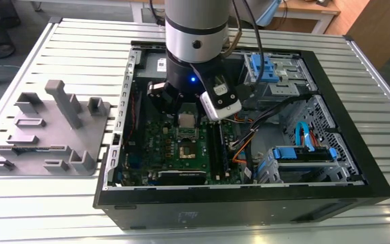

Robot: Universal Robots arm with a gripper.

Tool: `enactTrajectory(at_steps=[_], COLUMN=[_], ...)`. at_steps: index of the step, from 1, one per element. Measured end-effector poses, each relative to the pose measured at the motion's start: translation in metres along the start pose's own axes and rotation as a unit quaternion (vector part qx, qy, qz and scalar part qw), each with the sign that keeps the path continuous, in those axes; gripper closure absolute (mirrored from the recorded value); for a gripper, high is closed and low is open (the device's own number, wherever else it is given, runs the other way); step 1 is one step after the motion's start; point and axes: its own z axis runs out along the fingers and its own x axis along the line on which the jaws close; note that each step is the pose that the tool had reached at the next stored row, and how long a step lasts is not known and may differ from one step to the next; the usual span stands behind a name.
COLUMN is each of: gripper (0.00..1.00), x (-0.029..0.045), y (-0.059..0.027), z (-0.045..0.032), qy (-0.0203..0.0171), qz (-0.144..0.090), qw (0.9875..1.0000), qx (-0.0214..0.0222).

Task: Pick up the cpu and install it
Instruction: 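Place the cpu into insertion slot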

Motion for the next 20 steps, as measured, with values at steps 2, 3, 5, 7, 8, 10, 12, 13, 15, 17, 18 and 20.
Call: enactTrajectory(at_steps=[2,3,5,7,8,10,12,13,15,17,18,20], gripper=[0.53,0.53,0.53,0.53,0.53,0.53,0.53,0.53,0.53,0.53,0.53,0.53], x=[-0.0001,0.0000,-0.0001,-0.0001,-0.0001,0.0000,-0.0001,0.0000,-0.0001,-0.0001,-0.0001,-0.0001], y=[-0.0024,-0.0037,-0.0056,-0.0071,-0.0078,-0.0092,-0.0092,-0.0092,-0.0092,-0.0092,-0.0092,-0.0092], z=[0.0037,0.0055,0.0091,0.0128,0.0146,0.0213,0.0212,0.0212,0.0213,0.0220,0.0221,0.0221], qy=[0.0000,0.0000,0.0000,0.0000,0.0000,0.0000,0.0000,0.0001,0.0001,0.0000,0.0000,0.0000], qz=[0.000,0.000,0.000,0.000,0.000,0.000,0.000,0.000,0.000,0.000,0.000,0.000], qw=[1.0000,1.0000,1.0000,1.0000,1.0000,1.0000,1.0000,1.0000,1.0000,1.0000,1.0000,1.0000], qx=[-0.0005,-0.0007,-0.0011,-0.0018,-0.0021,-0.0026,-0.0025,-0.0025,-0.0024,-0.0025,-0.0025,-0.0025])
